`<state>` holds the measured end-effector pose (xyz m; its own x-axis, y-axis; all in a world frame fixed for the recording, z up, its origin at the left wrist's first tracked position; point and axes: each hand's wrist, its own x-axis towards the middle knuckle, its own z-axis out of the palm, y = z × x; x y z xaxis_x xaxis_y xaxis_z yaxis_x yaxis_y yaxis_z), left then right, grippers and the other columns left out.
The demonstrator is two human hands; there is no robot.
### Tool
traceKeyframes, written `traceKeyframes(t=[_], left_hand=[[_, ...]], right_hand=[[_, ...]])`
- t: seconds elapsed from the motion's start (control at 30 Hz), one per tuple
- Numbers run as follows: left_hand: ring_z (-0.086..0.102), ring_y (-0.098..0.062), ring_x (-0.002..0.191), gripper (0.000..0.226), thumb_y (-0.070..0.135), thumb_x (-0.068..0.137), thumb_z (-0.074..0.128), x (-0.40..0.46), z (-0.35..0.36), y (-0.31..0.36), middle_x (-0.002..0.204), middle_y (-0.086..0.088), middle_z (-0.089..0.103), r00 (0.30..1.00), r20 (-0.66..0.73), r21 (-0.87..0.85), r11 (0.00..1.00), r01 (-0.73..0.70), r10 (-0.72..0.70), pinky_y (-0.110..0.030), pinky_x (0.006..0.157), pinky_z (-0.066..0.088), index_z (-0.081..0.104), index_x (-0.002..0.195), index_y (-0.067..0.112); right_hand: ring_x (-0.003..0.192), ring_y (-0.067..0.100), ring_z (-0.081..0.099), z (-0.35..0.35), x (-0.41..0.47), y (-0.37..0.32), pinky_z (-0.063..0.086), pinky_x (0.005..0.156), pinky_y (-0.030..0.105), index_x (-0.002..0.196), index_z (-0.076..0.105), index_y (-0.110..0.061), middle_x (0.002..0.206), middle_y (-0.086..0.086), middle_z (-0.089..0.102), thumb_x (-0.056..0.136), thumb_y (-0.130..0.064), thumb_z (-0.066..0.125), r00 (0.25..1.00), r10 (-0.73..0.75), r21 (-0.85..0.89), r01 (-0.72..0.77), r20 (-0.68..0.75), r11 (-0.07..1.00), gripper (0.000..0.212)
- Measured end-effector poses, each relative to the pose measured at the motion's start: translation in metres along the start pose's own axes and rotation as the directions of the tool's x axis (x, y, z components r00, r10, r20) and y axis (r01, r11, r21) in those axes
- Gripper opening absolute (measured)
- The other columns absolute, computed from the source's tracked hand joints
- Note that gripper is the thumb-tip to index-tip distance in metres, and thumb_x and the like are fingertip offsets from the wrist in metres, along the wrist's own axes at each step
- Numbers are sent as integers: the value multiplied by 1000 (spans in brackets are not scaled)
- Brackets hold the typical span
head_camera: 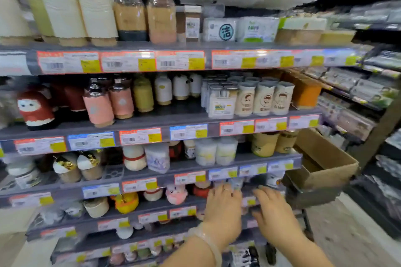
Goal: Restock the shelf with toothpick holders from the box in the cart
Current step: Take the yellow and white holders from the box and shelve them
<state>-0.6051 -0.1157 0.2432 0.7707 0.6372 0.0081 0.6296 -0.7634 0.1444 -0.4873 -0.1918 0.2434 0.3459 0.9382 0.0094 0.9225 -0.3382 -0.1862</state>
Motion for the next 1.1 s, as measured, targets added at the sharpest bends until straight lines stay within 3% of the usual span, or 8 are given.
traceKeyframes(t=[0.3, 0.4, 0.53, 0.77, 0.93, 1.1], left_hand=[[38, -29, 123, 42, 21, 92, 50, 26, 49, 147, 133, -10, 42, 988, 26, 17, 988, -153, 153, -39, 97, 33, 39, 132, 14], [38, -28, 123, 45, 23, 92, 50, 38, 63, 176, 132, -8, 42, 983, 51, 20, 984, -178, 177, -37, 96, 35, 39, 134, 15], [41, -29, 120, 39, 18, 89, 50, 63, 78, 209, 129, -8, 44, 970, 98, 15, 974, -227, 224, -38, 92, 37, 42, 127, 15], [40, -30, 122, 35, 27, 90, 53, 148, 99, 253, 127, -8, 44, 955, 121, -4, 962, -274, 272, -38, 96, 35, 43, 121, 15], [36, -29, 127, 46, 31, 92, 52, 248, 96, 271, 137, -8, 40, 962, 121, -24, 970, -242, 243, -40, 104, 32, 38, 133, 17], [39, -26, 126, 44, 32, 91, 55, 336, 83, 274, 135, -5, 43, 975, 117, -45, 982, -184, 188, -39, 102, 36, 40, 130, 19]], right_hand=[[129, 26, 36, 1, -85, 142, 29, 103, 32, 132, 42, -15, 138, 6, 41, 93, -25, 50, 985, 174, -52, -172, 24, 984, 41], [124, 24, 41, 13, -104, 186, 34, 94, 30, 118, 48, -18, 128, 2, 47, 91, -27, 52, 964, 265, -12, -265, 32, 964, 29], [131, 23, 36, 16, -107, 226, 34, 102, 29, 130, 44, -18, 140, -1, 41, 92, -39, 53, 938, 339, 26, -341, 71, 940, 44], [130, 22, 34, 9, -62, 286, 31, 104, 28, 133, 39, -18, 141, 0, 37, 95, -27, 52, 935, 337, 105, -349, 115, 931, 42], [127, 21, 36, -7, 13, 348, 34, 102, 29, 135, 39, -19, 139, 1, 39, 94, -30, 51, 921, 378, 97, -387, 98, 917, 44], [126, 20, 40, -22, 102, 391, 37, 105, 31, 134, 42, -23, 139, -2, 43, 91, -26, 54, 940, 335, 116, -341, 72, 933, 45]])
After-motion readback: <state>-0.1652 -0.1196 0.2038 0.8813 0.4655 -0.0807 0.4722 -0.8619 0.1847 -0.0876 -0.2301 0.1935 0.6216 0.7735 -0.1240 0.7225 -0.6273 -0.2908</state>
